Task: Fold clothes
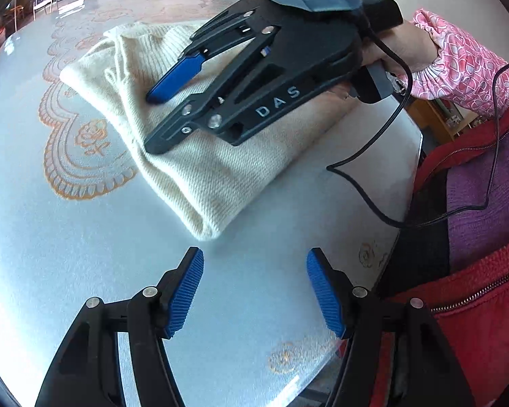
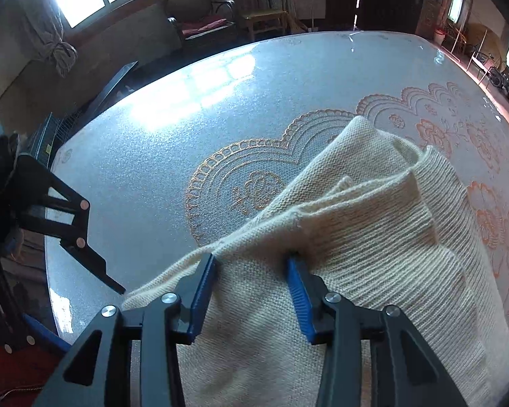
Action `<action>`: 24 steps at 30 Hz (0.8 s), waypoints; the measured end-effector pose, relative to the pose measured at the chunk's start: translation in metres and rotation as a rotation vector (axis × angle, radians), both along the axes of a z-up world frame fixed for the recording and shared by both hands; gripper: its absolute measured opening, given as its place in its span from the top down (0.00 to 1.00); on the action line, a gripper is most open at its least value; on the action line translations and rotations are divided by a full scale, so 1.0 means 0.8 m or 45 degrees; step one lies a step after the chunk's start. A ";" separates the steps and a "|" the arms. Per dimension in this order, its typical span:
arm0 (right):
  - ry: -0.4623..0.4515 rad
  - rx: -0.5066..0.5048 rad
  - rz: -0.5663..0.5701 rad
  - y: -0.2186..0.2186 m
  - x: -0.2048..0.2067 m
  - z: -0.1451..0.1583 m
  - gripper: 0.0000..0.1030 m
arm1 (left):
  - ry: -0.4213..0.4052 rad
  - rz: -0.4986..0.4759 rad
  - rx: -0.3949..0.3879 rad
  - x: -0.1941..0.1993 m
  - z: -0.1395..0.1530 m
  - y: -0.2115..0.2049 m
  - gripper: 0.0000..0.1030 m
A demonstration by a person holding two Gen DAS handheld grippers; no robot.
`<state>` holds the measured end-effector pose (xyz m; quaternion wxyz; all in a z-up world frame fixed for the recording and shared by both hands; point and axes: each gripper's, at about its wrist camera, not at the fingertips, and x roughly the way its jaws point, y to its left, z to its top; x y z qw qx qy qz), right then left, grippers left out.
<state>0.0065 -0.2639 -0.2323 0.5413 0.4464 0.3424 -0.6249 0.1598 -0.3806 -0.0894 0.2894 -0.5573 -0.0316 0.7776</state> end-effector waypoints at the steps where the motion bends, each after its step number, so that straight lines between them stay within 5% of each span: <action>1: 0.036 0.006 0.023 -0.002 0.008 -0.002 0.46 | 0.004 0.019 -0.004 0.006 0.003 -0.008 0.37; 4: 0.116 0.033 0.062 -0.009 0.026 -0.006 0.35 | 0.058 0.091 0.026 0.017 0.019 -0.025 0.37; 14: -0.012 -0.241 -0.215 0.047 -0.003 0.054 0.46 | 0.389 0.173 0.101 -0.009 0.065 0.003 0.37; 16: -0.104 -0.354 -0.350 0.088 -0.025 0.070 0.46 | 0.432 0.201 0.127 -0.026 0.069 0.007 0.37; 21: -0.316 -0.584 -0.698 0.246 -0.098 0.112 0.44 | 0.451 0.157 0.130 -0.103 0.085 0.114 0.37; 24: -0.385 -0.585 -0.890 0.353 -0.137 0.126 0.44 | 0.466 0.106 0.111 -0.147 0.093 0.189 0.37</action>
